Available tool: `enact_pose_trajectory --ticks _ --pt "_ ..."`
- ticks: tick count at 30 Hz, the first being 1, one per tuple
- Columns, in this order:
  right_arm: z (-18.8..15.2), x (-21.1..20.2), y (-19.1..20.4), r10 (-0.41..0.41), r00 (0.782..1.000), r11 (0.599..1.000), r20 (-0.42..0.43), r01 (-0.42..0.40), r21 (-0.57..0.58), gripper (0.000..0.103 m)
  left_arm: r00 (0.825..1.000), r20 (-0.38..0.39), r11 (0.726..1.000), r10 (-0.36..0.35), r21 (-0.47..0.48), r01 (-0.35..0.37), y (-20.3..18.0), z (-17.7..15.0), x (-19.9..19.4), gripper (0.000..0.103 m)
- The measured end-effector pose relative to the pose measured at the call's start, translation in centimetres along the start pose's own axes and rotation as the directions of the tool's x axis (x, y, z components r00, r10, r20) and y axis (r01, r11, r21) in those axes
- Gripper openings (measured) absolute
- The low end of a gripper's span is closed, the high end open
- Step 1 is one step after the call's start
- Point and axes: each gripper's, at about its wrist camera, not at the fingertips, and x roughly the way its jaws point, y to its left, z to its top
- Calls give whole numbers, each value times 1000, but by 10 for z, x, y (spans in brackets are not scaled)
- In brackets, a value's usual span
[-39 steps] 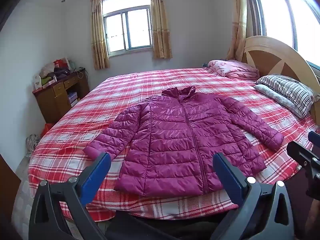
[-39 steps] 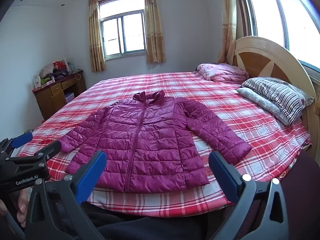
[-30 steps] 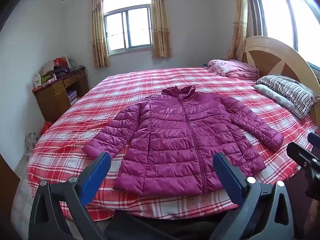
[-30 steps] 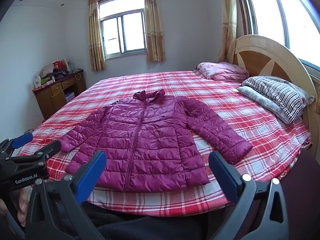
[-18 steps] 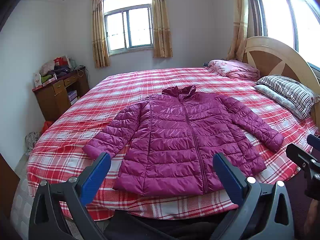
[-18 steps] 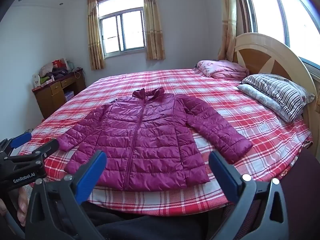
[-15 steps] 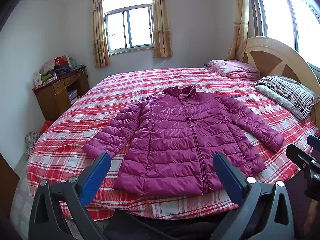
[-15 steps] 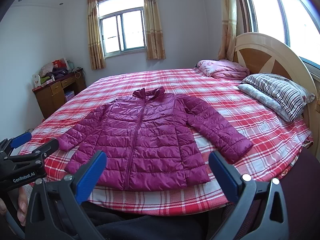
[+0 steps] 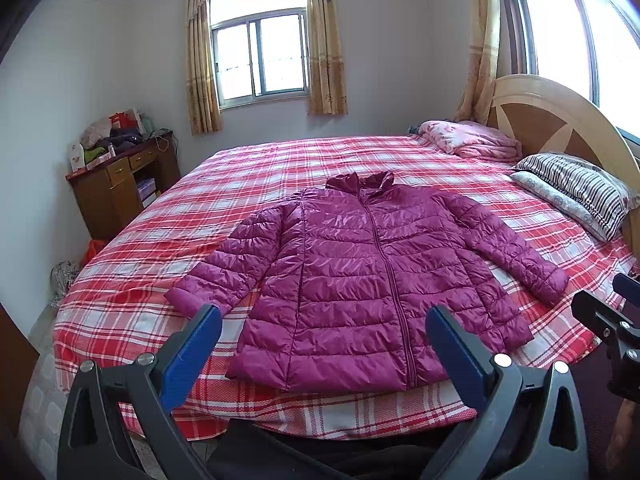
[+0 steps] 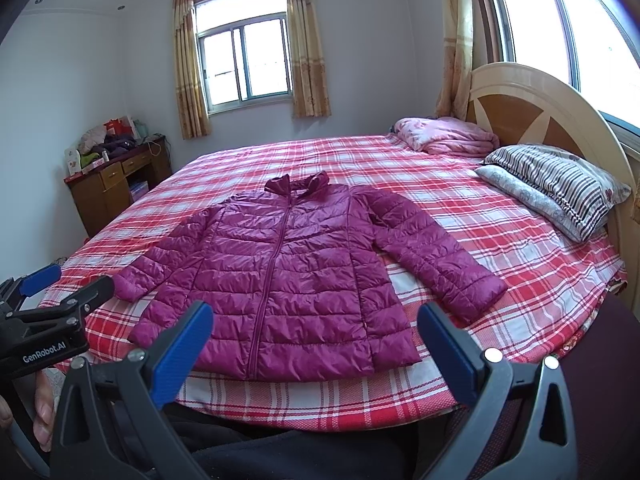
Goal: Fold large clothes
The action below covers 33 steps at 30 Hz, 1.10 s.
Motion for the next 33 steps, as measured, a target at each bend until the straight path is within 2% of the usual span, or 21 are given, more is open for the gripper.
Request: enact_pose_trajectory --ticks 33 --pt "-1 3 -3 0 1000 1000 -6 0 10 103 1000 12 1000 -6 5 6 -1 0 -2 102"
